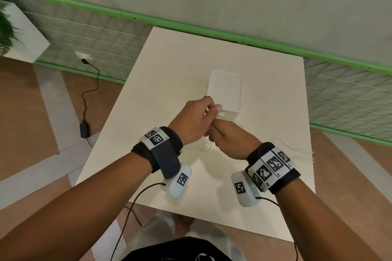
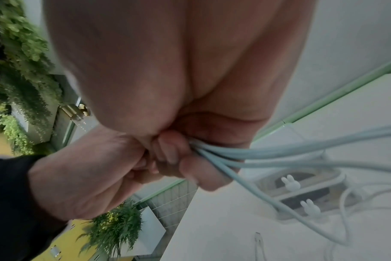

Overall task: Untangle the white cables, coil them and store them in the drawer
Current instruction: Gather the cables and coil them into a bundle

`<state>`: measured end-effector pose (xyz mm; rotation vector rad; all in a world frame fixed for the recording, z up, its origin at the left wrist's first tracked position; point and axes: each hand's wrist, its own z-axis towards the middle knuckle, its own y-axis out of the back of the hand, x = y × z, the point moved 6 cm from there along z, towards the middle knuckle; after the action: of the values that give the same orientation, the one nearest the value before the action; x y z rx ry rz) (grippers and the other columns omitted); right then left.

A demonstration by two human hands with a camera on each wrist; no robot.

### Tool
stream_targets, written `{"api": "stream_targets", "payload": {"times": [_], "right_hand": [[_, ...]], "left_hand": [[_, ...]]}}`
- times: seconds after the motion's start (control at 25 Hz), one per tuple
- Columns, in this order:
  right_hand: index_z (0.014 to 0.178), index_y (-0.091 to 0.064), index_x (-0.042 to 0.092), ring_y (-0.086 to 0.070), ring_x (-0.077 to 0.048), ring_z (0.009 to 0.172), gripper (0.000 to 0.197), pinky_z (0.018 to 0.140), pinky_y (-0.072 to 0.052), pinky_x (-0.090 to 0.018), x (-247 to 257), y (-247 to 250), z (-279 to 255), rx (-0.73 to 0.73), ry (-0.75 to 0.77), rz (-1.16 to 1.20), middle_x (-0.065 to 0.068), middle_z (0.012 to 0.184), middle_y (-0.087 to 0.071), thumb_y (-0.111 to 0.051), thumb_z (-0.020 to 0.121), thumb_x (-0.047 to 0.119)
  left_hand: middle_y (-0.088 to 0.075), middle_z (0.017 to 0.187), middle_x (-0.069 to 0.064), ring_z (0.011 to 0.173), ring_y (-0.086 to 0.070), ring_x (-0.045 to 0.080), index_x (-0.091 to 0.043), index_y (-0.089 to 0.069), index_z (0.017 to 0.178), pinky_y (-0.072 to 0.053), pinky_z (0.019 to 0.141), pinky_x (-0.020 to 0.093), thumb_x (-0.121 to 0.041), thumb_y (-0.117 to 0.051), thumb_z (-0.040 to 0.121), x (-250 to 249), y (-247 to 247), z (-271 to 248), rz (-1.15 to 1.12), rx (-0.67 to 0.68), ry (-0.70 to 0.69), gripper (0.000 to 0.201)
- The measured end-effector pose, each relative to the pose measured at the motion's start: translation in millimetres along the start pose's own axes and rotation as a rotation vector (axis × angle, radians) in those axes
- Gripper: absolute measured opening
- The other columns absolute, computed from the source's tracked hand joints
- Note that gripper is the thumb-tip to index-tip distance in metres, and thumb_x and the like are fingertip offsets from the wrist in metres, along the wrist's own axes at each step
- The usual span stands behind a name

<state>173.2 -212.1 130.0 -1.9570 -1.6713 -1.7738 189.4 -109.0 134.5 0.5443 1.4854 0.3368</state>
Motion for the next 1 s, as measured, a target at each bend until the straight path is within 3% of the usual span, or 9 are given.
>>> {"api": "stream_targets", "payload": {"times": [0.2, 0.32, 0.44, 0.56, 0.68, 0.76, 0.8, 0.88, 1.0], "right_hand": [[0.080, -0.048, 0.024, -0.064, -0.017, 0.065, 0.029, 0.067, -0.049, -0.035, -17, 7, -1, -0.204, 0.031, 0.051, 0.003, 0.070, -0.061, -0.041, 0.104, 0.038], [0.084, -0.049, 0.022, -0.059, -0.022, 0.068, 0.031, 0.069, -0.048, -0.036, -19, 5, -4, -0.247, 0.081, -0.008, 0.006, 0.069, -0.055, -0.033, 0.107, 0.036], [0.085, -0.046, 0.021, -0.052, -0.018, 0.064, 0.030, 0.064, -0.043, -0.033, -16, 11, -5, -0.363, 0.107, 0.021, 0.007, 0.068, -0.052, -0.030, 0.107, 0.034], [0.085, -0.046, 0.019, -0.045, -0.007, 0.055, 0.032, 0.057, -0.038, -0.025, -20, 21, -1, -0.445, 0.088, 0.072, 0.006, 0.066, -0.051, -0.030, 0.108, 0.034], [0.089, -0.049, 0.015, -0.051, 0.000, 0.061, 0.027, 0.059, -0.037, -0.016, -16, 23, 4, -0.424, 0.112, 0.088, 0.009, 0.071, -0.055, -0.032, 0.108, 0.024], [0.096, -0.052, 0.017, -0.055, 0.009, 0.065, 0.023, 0.062, -0.040, -0.009, -12, 17, 8, -0.367, 0.123, 0.110, 0.016, 0.073, -0.053, -0.033, 0.108, 0.019], [0.098, -0.055, 0.016, -0.055, 0.009, 0.064, 0.023, 0.062, -0.040, -0.009, -11, 16, 10, -0.361, 0.125, 0.126, 0.016, 0.071, -0.052, -0.034, 0.108, 0.018], [0.098, -0.059, 0.015, -0.054, 0.002, 0.061, 0.026, 0.059, -0.042, -0.014, -11, 16, 15, -0.373, 0.125, 0.141, 0.014, 0.068, -0.052, -0.036, 0.107, 0.022], [0.089, -0.056, 0.024, -0.054, -0.003, 0.057, 0.025, 0.060, -0.048, -0.025, -17, 14, 23, -0.326, 0.081, 0.084, 0.012, 0.068, -0.054, -0.039, 0.106, 0.030]], "left_hand": [[-0.050, 0.063, -0.002, 0.052, -0.042, 0.011, -0.007, -0.049, 0.082, -0.034, 0.051, 0.023, -0.029, -0.044, 0.104, 6, 17, 14, 0.121, -0.121, -0.038, 0.031], [-0.053, 0.066, 0.008, 0.055, -0.043, 0.018, -0.005, -0.052, 0.086, -0.038, 0.055, 0.030, -0.034, -0.045, 0.103, 13, 23, 15, 0.048, -0.140, 0.001, 0.034], [-0.063, 0.090, 0.006, 0.065, -0.062, 0.023, -0.018, -0.051, 0.105, -0.047, 0.057, 0.034, -0.051, -0.046, 0.098, 24, 26, 10, -0.345, -0.139, 0.128, 0.035], [-0.064, 0.115, -0.006, 0.095, -0.070, 0.016, -0.026, -0.051, 0.123, -0.054, 0.081, 0.041, -0.070, -0.042, 0.087, 35, 10, 0, -0.458, 0.036, 0.302, 0.058], [-0.070, 0.116, 0.003, 0.104, -0.067, 0.012, -0.020, -0.067, 0.114, -0.052, 0.096, 0.044, -0.052, -0.045, 0.099, 33, -14, -3, -0.442, 0.166, 0.287, 0.042], [-0.070, 0.114, 0.011, 0.093, -0.066, 0.012, -0.014, -0.071, 0.111, -0.053, 0.091, 0.038, -0.040, -0.041, 0.105, 25, -19, 2, -0.609, 0.126, 0.251, 0.039], [-0.071, 0.116, 0.008, 0.089, -0.065, 0.010, -0.012, -0.071, 0.112, -0.053, 0.087, 0.034, -0.035, -0.039, 0.106, 21, -20, 4, -0.711, 0.118, 0.244, 0.041], [-0.070, 0.124, 0.003, 0.095, -0.066, 0.011, -0.009, -0.069, 0.106, -0.049, 0.082, 0.029, -0.030, -0.035, 0.108, 19, -22, 6, -0.872, 0.104, 0.255, 0.040], [-0.070, 0.124, 0.009, 0.109, -0.065, 0.020, -0.010, -0.061, 0.089, -0.046, 0.088, 0.032, -0.030, -0.035, 0.108, 32, -19, 10, -1.013, 0.041, 0.311, 0.038]]}}
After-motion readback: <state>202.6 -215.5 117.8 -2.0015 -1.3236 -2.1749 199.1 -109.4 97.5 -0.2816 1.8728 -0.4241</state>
